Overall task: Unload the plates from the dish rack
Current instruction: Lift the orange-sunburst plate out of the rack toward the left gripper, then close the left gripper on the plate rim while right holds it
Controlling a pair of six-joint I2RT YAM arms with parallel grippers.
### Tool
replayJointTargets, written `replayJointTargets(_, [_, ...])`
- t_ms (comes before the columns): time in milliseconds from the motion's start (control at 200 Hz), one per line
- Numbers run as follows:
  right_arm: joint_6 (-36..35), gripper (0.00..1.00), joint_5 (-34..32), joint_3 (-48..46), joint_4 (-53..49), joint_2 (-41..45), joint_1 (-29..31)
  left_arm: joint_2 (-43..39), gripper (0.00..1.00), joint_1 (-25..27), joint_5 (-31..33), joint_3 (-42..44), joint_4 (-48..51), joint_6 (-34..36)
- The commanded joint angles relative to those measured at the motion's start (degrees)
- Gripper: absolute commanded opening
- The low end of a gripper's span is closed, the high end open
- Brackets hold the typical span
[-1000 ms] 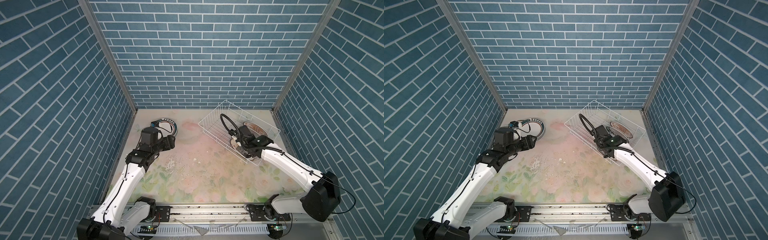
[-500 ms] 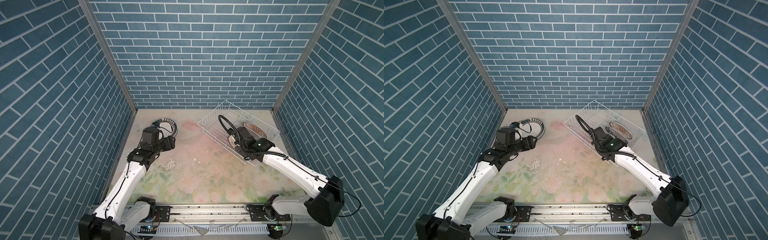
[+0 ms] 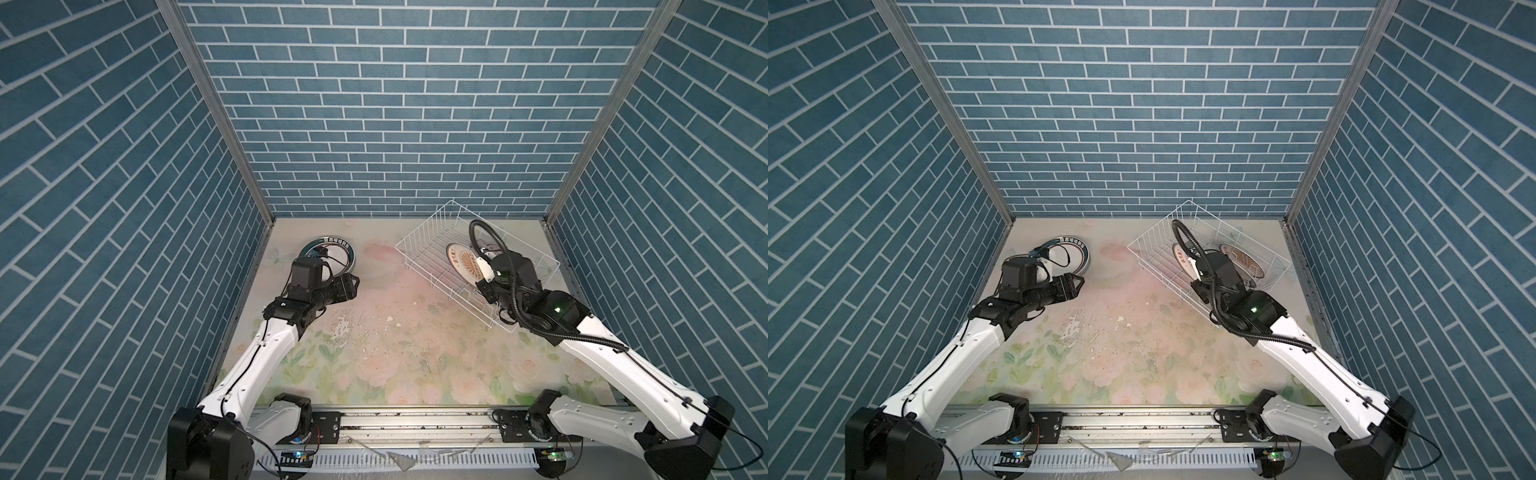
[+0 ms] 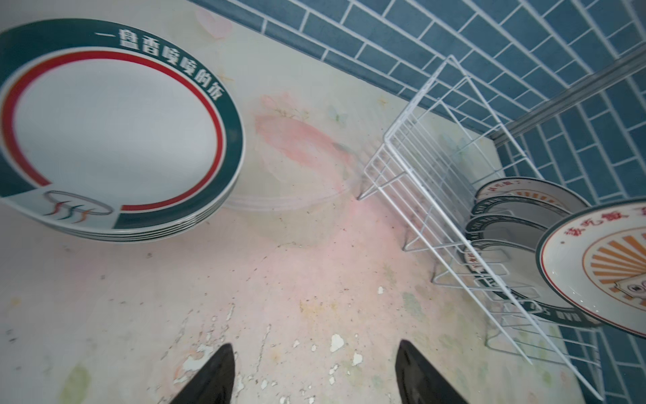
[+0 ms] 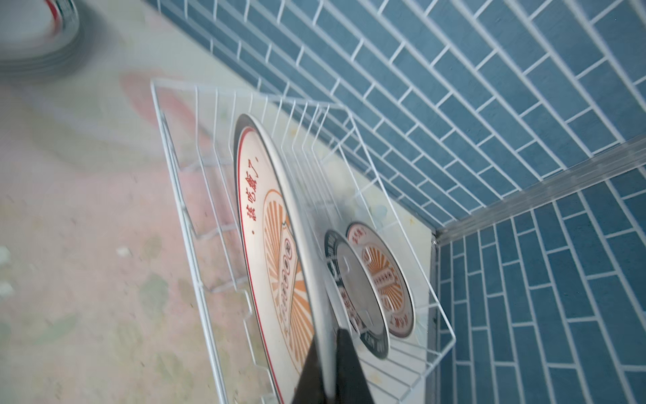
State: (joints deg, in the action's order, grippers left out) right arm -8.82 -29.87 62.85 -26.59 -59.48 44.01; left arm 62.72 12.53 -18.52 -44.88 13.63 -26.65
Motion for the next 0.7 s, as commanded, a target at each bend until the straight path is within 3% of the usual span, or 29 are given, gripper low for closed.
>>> replayJointTargets(0, [14.34, 0.0, 8.29, -2.58, 13.31, 2.68, 0.34, 1.26, 0.74, 0.56, -8.88, 3.19, -12.08, -3.65])
replayJointTargets(250, [31.68, 0.0, 20.3, -3.02, 20.04, -4.77, 0.18, 1.77, 0.74, 5.01, -13.99, 7.45, -28.46, -8.11])
replayJointTargets(695, [46.25, 0.0, 40.64, -5.53, 33.81, -13.47, -0.44, 5.22, 0.72, 6.89, -16.93, 9.78, -40.58, -12.11])
